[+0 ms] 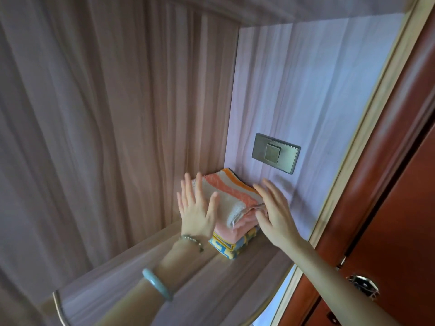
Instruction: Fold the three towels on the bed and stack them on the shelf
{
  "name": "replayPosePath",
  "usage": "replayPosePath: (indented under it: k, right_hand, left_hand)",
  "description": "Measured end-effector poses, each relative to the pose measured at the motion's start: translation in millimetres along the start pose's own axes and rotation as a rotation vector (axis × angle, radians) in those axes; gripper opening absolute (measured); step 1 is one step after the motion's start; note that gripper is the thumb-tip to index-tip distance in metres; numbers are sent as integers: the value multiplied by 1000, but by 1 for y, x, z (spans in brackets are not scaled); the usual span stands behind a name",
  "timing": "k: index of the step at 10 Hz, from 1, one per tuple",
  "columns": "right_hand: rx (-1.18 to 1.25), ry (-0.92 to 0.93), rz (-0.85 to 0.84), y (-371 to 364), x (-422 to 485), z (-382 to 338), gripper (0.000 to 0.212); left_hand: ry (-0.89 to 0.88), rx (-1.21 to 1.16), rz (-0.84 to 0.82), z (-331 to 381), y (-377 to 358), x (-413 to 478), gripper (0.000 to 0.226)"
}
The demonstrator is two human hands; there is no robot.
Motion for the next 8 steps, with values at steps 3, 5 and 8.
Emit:
replayPosePath:
  k: [3, 5, 8]
  right_hand:
    - [-246, 83, -430, -82, 1, -2, 78]
    - [-287, -33, -536, -97, -13, 11, 84]
    - [-146, -250, -538, 4, 15, -82, 60]
  left_hand:
    - [-438, 456, -371, -12, -57, 10, 86]
    - [-347, 544, -445, -24, -63, 9, 89]
    - [-362, 233, -474, 13, 27, 11, 77]
Point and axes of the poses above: each hand's wrist, its own x-axis towards the middle knuckle, its own y-axis out of the back of the hand, z = x × y, the point moved 10 cm from there along x, towards the middle knuckle, and after that the axes turned 5 degrees about z, right-handed, at the moved point
